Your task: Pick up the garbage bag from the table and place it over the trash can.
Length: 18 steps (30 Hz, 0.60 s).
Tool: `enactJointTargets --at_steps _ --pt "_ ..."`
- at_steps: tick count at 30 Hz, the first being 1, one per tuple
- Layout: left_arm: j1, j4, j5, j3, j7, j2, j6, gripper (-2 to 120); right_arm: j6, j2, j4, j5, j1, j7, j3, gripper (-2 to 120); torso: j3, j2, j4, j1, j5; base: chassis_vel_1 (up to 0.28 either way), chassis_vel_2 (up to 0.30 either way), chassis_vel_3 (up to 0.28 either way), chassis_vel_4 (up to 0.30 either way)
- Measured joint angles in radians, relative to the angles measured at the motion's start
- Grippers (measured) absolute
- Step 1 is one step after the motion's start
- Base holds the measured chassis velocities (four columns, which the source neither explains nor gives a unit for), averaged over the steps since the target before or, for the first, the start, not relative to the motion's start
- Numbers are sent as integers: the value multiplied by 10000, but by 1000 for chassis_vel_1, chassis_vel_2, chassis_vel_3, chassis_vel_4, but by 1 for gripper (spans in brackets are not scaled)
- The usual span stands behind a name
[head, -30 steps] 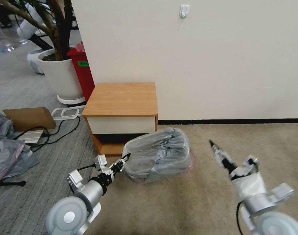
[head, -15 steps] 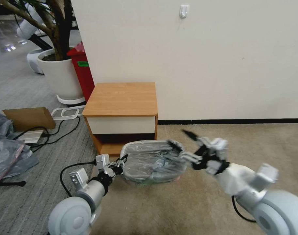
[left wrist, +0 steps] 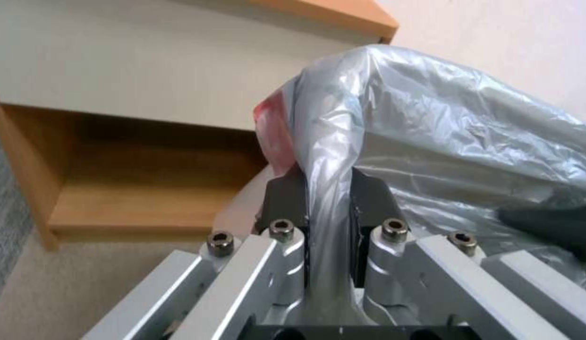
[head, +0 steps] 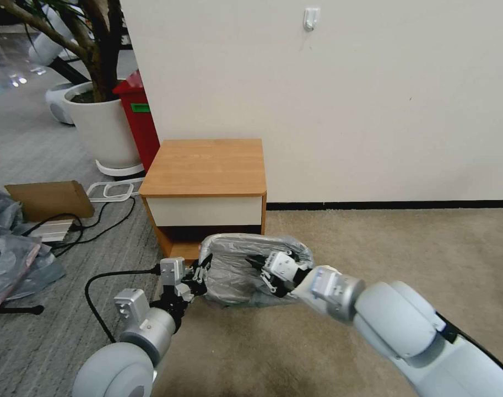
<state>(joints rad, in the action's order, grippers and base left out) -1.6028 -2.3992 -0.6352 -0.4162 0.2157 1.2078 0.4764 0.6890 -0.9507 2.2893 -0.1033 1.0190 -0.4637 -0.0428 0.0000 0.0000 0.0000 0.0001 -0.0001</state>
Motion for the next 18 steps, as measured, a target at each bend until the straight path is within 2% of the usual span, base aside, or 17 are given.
enactJointTargets --at_steps 4,7,12,18 --pt "-8 -88 167 66 -71 3 -26 9 224 -292 -320 -906 -21 145 -358 0 0 0 -1 0 1 0 0 0 0" --pt "-46 -116 674 180 -315 5 -116 9 240 -529 -584 -1747 -84 219 -551 0 0 0 -1 0 0 0 0 0 0" --pt "-81 -107 1319 373 -571 43 -262 9 241 -715 -809 -2398 -174 233 -746 0 0 0 -1 0 1 0 0 0 0" --pt "-87 -168 1556 572 -771 46 -284 9 235 -878 -1065 -2730 -238 216 -965 0 0 0 -1 0 1 0 0 0 0"
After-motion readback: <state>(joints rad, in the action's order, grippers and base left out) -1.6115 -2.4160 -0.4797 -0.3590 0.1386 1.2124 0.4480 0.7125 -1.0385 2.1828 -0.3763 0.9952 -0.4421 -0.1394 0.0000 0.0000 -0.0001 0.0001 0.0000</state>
